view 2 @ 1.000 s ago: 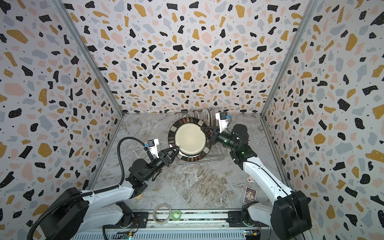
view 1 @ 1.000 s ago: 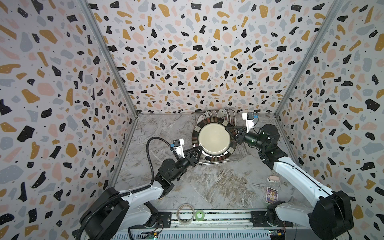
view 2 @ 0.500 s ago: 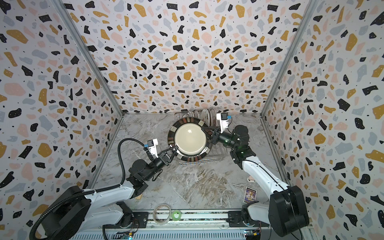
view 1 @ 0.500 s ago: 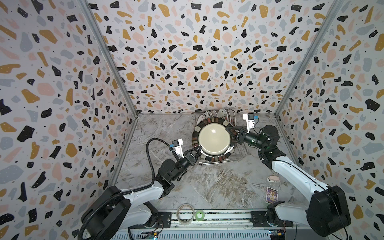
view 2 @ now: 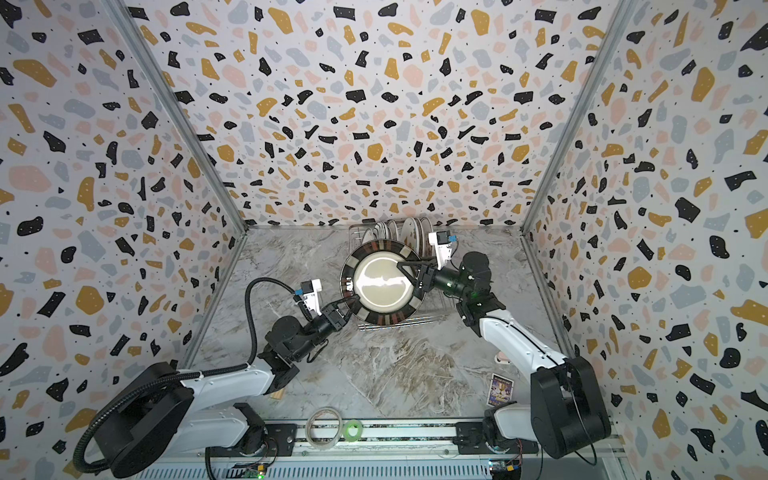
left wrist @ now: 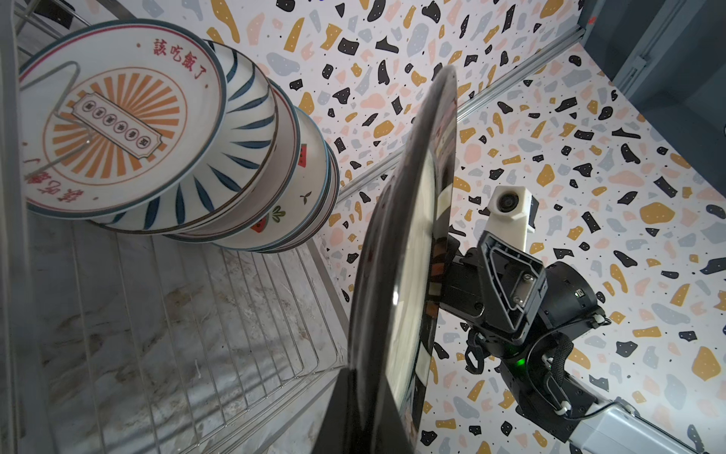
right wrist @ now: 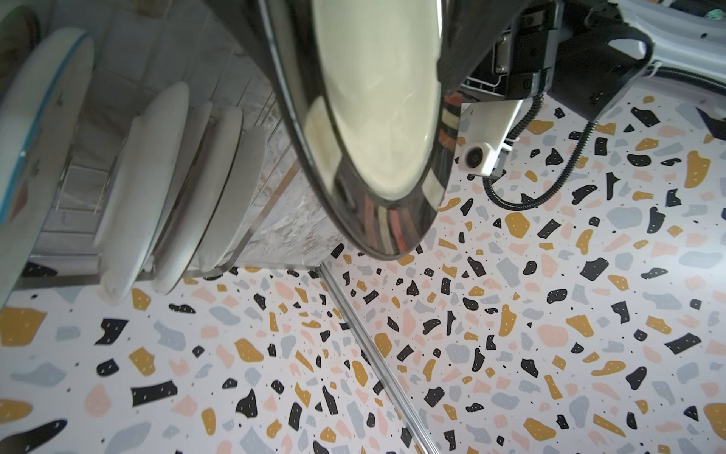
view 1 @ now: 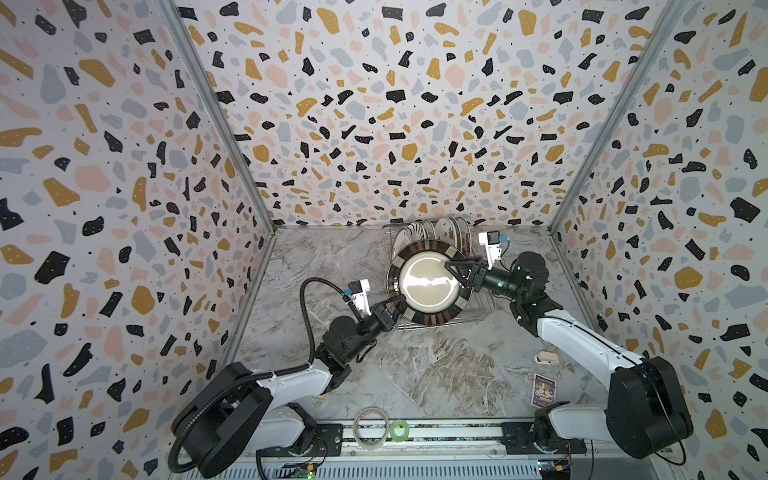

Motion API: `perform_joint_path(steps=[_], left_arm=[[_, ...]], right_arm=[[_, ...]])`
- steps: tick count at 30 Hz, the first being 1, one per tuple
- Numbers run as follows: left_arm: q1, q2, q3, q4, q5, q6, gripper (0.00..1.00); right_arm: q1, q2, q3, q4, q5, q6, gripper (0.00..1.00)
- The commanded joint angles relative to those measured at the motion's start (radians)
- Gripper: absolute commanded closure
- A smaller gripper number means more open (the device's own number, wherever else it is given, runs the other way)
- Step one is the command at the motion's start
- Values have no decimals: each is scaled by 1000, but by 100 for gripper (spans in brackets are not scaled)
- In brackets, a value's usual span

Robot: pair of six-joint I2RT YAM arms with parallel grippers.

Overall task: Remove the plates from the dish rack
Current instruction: 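Grasp the plate's rim with the left gripper while the right gripper holds it, then open the right gripper while the left gripper carries the plate from the rack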

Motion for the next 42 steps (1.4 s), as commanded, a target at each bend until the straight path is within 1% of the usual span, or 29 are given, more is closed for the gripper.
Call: perform_joint_path(steps=[1,2,5,8,13,16,17,22,24,26,29,32,36,38,40,42], left_arm=[[13,19,29,186,6,-59,100],[14,24,33,187,9,-61,100],[19,29,49,165,7,-58,100],[32,32,50,167,5,-67,100],[65,21,36,190,9,-92,100],[67,4,36,181,22,-91,100],[68,1,35,177,28,-93,100],[84,-6,20,196,41,-114,100],[94,-14,6,212,40,-123,100],[100,-26,2,208,43,-124,100],[120,-42,4,200,60,-132,100],[155,-68,-1,177,62,-133,100],[221,-131,-32,152,50,-138,100],[254,-178,-42,99,47,-127,100],[284,-220,-45,40,39,-113,100],[321,-251,-52,5,38,-111,100]], right_arm=[[12,-18,17,-1,-21,-42,9],[12,-15,18,-7,-23,-52,1],[12,-4,40,-72,1,-98,1],[18,3,50,-98,15,-130,1],[17,-27,16,-61,53,-171,1],[15,-53,43,-137,88,-255,1],[10,-62,53,-155,103,-266,1],[-45,-88,41,-137,123,-260,1],[-60,-103,22,-128,130,-280,1],[-55,-131,-1,-131,176,-327,1],[-39,-194,-47,-121,282,-375,1],[-35,-236,-65,-144,343,-394,1],[-42,-283,-141,-111,452,-389,1],[-49,-310,-194,-90,555,-347,1],[-55,-315,-215,-78,535,-361,1],[-56,-305,-221,-63,457,-402,1]])
